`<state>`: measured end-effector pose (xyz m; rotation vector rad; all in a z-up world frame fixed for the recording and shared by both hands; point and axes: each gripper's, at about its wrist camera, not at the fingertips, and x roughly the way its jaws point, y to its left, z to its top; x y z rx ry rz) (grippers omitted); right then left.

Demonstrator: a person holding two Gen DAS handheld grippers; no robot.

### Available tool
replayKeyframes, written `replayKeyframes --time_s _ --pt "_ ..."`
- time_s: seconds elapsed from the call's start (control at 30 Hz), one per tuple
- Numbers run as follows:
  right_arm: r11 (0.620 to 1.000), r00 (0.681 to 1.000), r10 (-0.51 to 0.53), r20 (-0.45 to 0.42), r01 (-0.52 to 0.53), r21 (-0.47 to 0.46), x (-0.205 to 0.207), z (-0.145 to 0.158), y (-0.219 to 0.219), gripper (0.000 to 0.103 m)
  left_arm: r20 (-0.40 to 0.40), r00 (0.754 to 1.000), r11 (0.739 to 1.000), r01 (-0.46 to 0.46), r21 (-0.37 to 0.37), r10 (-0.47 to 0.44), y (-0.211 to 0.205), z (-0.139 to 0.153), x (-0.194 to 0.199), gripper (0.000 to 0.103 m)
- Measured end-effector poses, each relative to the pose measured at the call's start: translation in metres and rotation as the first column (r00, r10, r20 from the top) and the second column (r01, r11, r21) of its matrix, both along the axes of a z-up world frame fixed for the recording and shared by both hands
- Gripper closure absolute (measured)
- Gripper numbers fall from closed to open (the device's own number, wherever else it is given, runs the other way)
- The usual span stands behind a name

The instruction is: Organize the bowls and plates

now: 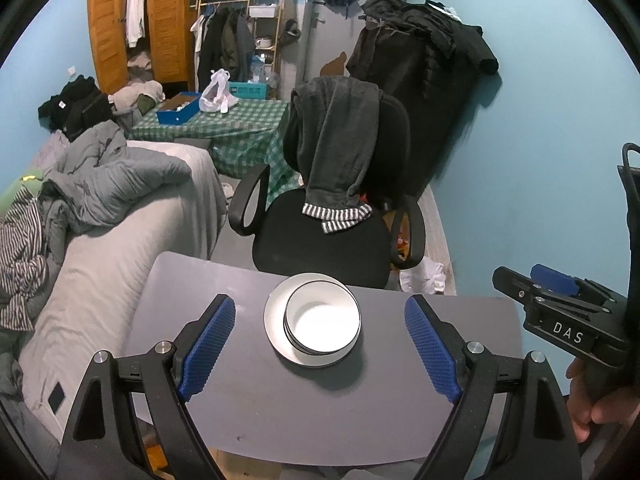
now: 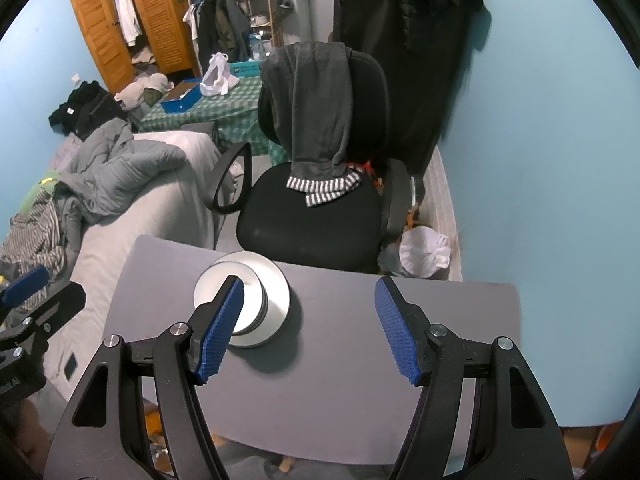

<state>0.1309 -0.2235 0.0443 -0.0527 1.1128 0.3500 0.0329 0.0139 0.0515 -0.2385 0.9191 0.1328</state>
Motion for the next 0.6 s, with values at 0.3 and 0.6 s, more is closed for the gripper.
replayKeyframes --time_s 0.3,0.6 --pt "1.000 1.000 0.000 0.001 0.000 0.000 0.0007 0.0010 -0.0017 0.036 -0.011 1.000 1.000 -0.003 0.005 0.003 0.0022 0.0007 0.0013 0.015" --pt "1.000 1.000 0.000 0.000 0.000 -0.001 0.0014 0.0017 -0.0023 0.036 -0.029 1.000 1.000 0.004 0.027 -0.003 0.0001 -0.0021 0.0064 0.015"
